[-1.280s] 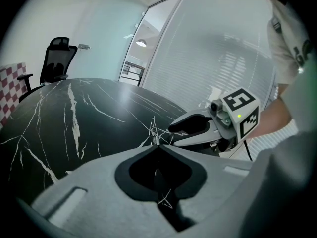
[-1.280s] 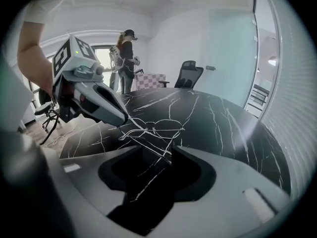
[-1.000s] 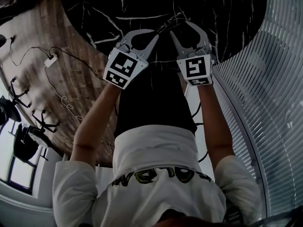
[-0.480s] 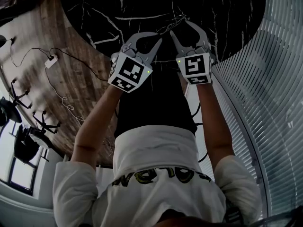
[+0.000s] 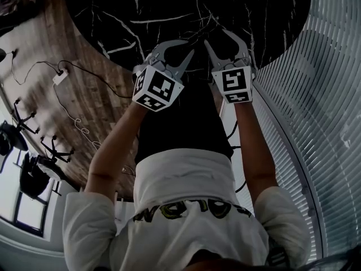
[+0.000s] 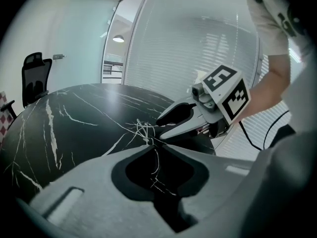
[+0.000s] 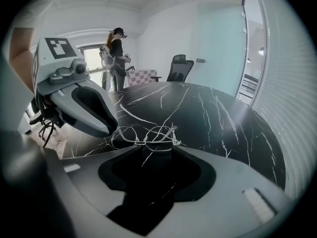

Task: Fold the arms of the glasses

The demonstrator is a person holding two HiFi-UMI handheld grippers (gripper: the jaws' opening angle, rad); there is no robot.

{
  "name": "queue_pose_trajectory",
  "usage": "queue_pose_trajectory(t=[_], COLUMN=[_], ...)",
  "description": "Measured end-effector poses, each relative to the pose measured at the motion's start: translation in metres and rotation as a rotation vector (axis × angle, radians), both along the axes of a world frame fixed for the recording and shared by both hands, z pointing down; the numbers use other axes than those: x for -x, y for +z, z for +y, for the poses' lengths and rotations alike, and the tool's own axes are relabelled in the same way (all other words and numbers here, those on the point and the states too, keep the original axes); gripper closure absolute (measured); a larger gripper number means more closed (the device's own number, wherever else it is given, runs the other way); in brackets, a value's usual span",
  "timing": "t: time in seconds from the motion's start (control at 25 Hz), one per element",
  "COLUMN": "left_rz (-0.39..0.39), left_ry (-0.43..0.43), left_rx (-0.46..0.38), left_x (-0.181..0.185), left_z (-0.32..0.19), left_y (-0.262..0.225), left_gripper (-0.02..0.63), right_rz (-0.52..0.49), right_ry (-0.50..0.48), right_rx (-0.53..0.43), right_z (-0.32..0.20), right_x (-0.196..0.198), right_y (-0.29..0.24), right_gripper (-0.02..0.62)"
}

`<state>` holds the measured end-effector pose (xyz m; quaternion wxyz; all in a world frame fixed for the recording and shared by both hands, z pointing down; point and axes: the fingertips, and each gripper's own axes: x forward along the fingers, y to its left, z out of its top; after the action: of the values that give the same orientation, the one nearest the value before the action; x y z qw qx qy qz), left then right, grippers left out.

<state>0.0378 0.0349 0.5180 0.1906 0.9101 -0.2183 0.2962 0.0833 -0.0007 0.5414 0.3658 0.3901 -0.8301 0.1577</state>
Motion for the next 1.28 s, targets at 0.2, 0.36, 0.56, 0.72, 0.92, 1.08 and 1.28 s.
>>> queue_pose_trajectory(t=[0.2,0.36,0.56,0.72,0.92,1.08,1.28], left_rz=[0.016,0.040,0.077,0.114,0.166,0.219,0.270], left_ry=[-0.023,-0.066,-0.139,-0.191,-0.255,-0.307,-0.321], left_rx=[-0.002,-0.017,-0.041,-0.059,-0.085,-0.117,-0.136], left_x=[-0.003,-0.002,0.008,0.014,0.021,0.022,0.015], left_z=[-0.001,-0.004,-0.008,-0.012,-0.010,-0.004,-0.001], left_y=[-0.009,-0.035,-0.087,-0.127,-0.176,-0.214,-0.221], left_gripper=[0.560,0.560,0.560,0.561,0.572,0.581,0.601], right_rz=[-0.022,-0.069,-0.160,-0.228,-0.305,-0.390,-0.463], right_ry=[0.023,0.037,0.052,0.069,0.074,0.074,0.053], right_rx=[-0.012,-0.034,-0.064,-0.093,-0.116,-0.136,-0.163], right_z=[0.003,0.006,0.010,0.011,0.021,0.029,0.034], right_x=[-0.008,-0.012,-0.006,-0.003,0.007,0.012,0.017], right_y=[-0.016,-0.047,-0.107,-0.154,-0.203,-0.240,-0.250], right_gripper=[0.408,0.416,0.426,0.454,0.480,0.517,0.552])
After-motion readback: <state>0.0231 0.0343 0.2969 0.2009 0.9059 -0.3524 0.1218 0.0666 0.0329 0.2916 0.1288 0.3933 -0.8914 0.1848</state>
